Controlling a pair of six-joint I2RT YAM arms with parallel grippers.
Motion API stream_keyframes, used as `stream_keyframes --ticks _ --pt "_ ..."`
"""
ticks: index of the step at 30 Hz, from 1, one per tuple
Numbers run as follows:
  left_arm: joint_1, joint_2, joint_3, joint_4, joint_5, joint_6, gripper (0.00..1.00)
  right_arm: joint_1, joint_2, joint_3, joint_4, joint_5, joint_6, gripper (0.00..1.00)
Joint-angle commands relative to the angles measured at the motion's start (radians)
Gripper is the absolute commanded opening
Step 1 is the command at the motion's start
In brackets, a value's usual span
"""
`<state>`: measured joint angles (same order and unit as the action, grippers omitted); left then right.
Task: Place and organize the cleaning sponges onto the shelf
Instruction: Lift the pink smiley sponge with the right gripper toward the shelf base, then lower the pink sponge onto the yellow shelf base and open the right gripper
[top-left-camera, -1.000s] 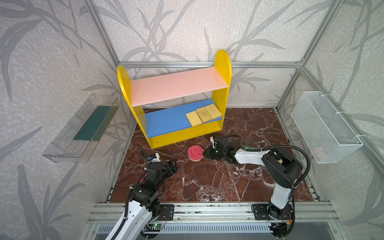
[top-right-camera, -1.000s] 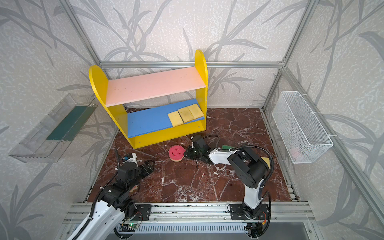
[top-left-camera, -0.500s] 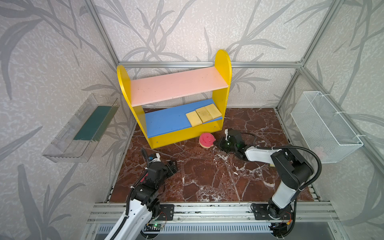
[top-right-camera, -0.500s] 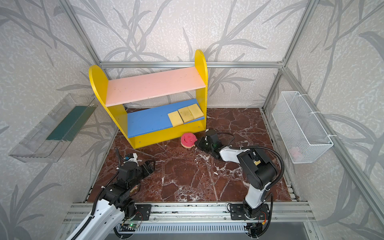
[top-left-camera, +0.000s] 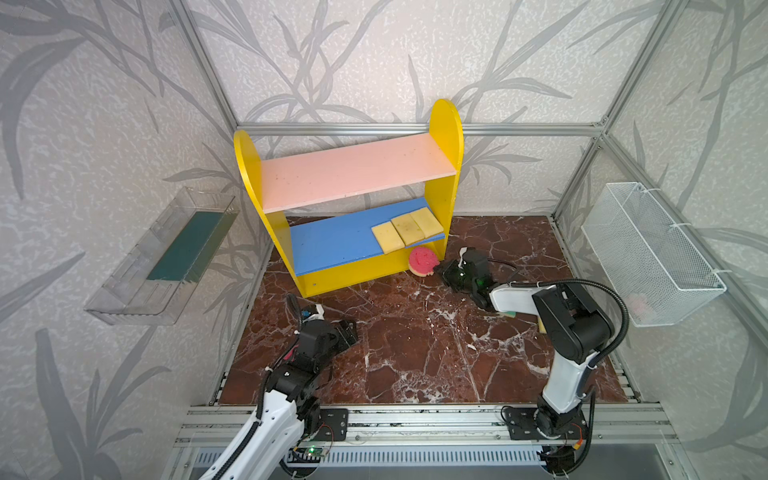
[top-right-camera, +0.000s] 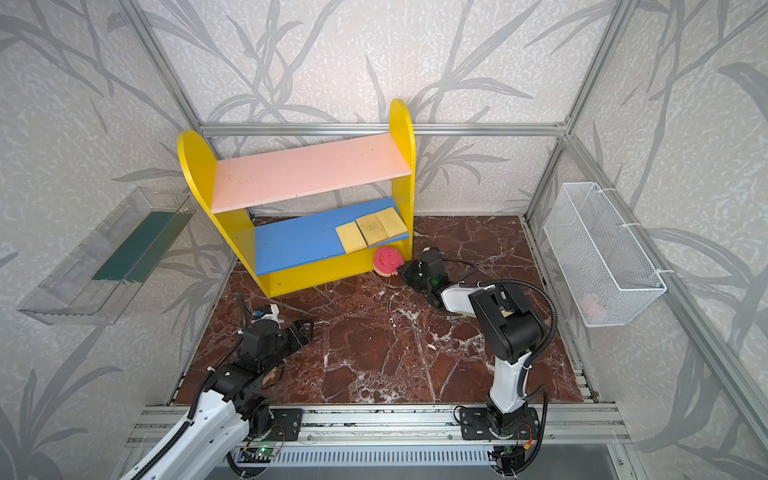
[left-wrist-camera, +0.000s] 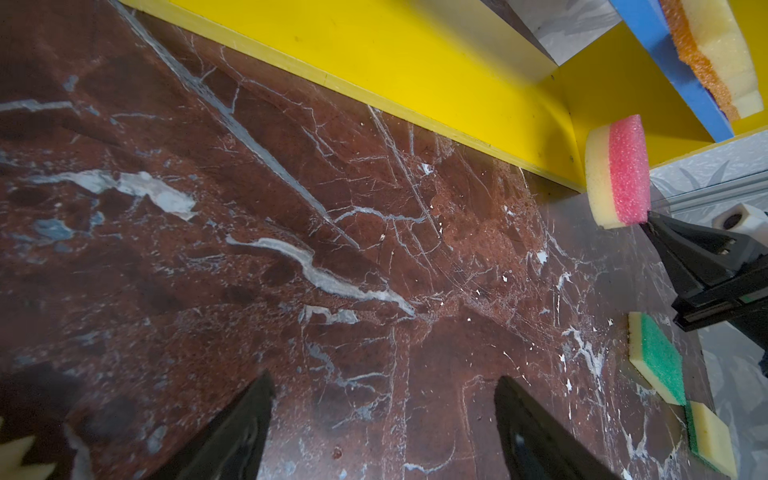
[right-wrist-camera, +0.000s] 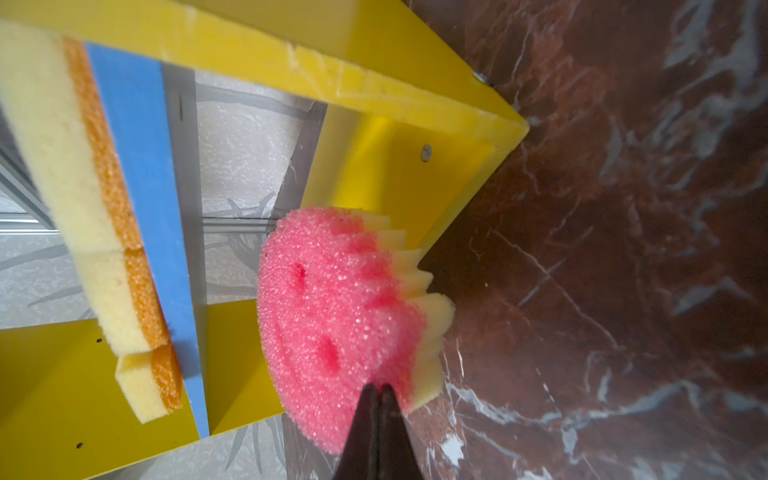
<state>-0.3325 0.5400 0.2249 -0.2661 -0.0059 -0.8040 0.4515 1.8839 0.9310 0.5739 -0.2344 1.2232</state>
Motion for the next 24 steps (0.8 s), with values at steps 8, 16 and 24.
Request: stream_keyframes --ticks 8,16,24 --pt "0.003 0.000 0.004 0.047 0.019 0.011 0.85 -0.010 0.074 0.111 0.018 0.036 0.009 0.02" --pt "0.003 0.002 0.001 0.054 0.039 0.009 0.85 -0.008 0.127 0.131 0.072 0.078 0.015 0.04" --pt "0.003 0.003 -0.020 0.072 0.062 -0.009 0.85 -0.009 0.169 0.160 0.117 0.114 0.021 0.05"
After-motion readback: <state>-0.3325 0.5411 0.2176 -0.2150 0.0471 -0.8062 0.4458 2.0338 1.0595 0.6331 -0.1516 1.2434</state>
